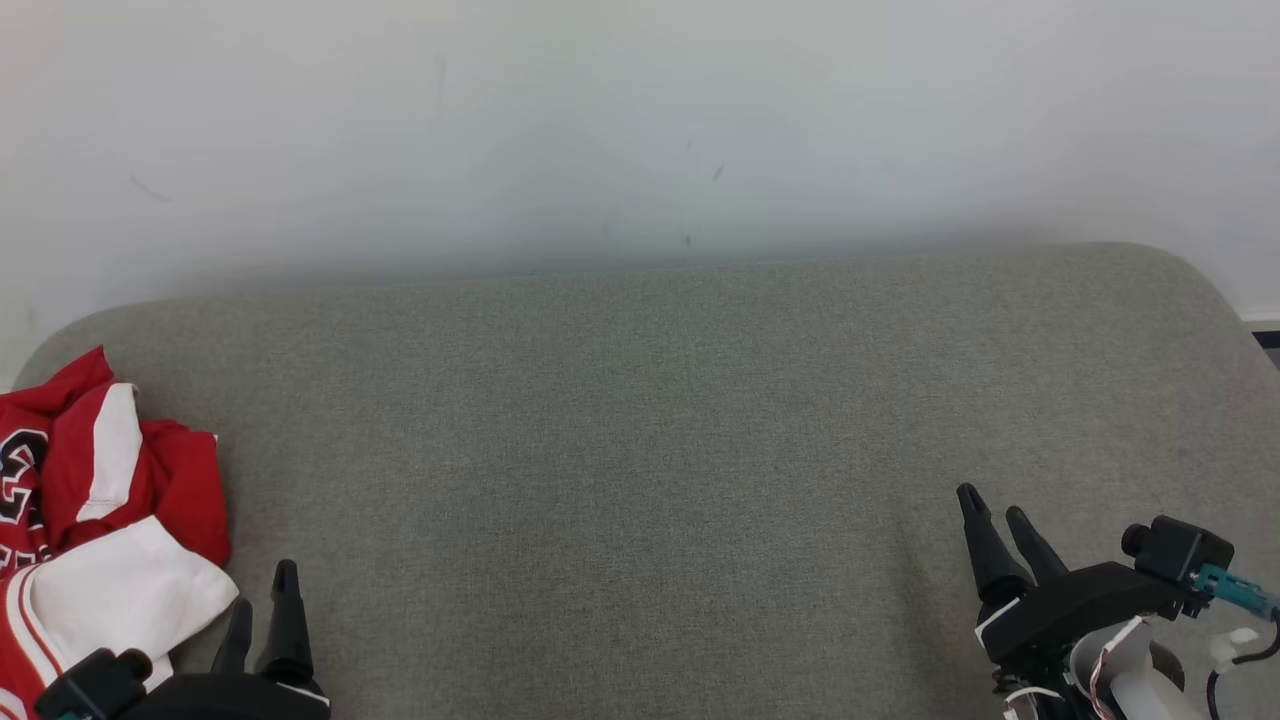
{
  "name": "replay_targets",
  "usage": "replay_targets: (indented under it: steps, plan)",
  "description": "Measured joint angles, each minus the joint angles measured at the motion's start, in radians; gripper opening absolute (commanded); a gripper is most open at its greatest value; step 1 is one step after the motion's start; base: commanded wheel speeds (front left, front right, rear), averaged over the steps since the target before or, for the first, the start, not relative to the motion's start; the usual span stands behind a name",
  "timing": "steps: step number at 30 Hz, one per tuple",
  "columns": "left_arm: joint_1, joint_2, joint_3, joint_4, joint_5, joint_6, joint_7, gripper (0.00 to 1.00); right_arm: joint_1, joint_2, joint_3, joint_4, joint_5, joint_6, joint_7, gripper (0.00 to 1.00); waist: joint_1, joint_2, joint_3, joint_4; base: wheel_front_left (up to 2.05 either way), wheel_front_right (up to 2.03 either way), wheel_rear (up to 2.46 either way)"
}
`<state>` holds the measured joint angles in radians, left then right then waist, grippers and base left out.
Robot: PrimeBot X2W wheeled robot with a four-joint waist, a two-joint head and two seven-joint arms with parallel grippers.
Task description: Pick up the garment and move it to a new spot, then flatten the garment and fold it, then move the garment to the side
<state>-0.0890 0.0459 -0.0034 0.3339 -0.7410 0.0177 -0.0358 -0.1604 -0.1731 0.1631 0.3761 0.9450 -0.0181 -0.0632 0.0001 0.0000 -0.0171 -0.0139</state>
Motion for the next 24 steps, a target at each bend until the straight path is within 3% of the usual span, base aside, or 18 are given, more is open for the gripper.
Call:
replay_targets:
  steps: [24]
  plan:
    - [-0.001, 0.014, -0.055, -0.063, 0.433, 0.053, 0.0, 1.0, -0.052, -0.034, 0.063, 0.021, -0.346, -0.055, -0.052, 1.0, 0.0, 0.0, -0.016, -0.017, 0.0, 0.0, 0.0]
